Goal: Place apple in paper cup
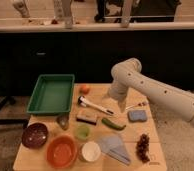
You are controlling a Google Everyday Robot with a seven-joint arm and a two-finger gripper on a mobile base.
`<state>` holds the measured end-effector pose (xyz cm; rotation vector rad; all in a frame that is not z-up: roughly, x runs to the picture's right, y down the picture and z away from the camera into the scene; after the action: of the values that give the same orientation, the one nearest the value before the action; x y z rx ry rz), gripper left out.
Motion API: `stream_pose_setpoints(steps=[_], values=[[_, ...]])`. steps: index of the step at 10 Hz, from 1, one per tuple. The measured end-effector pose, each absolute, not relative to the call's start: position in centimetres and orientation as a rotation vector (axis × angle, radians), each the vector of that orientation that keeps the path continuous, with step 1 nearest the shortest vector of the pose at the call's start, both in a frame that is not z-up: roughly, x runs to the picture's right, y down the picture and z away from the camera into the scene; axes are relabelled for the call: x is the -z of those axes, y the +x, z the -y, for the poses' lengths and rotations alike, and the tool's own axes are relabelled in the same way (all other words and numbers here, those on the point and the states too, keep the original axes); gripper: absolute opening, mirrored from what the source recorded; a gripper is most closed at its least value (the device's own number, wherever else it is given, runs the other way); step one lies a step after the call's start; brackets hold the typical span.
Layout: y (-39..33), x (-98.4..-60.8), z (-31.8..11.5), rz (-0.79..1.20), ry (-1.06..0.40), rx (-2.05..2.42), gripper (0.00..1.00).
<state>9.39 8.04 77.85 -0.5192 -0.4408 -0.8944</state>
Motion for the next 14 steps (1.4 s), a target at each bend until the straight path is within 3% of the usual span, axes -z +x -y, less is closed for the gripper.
stream_pose_setpoints(steps=[6, 14], values=[[6.9, -80.7, -6.3, 0.422, -0.422, 0.992, 0.80], [-0.4, -86.5, -2.9, 0.431, -0.432, 1.133, 0.80]])
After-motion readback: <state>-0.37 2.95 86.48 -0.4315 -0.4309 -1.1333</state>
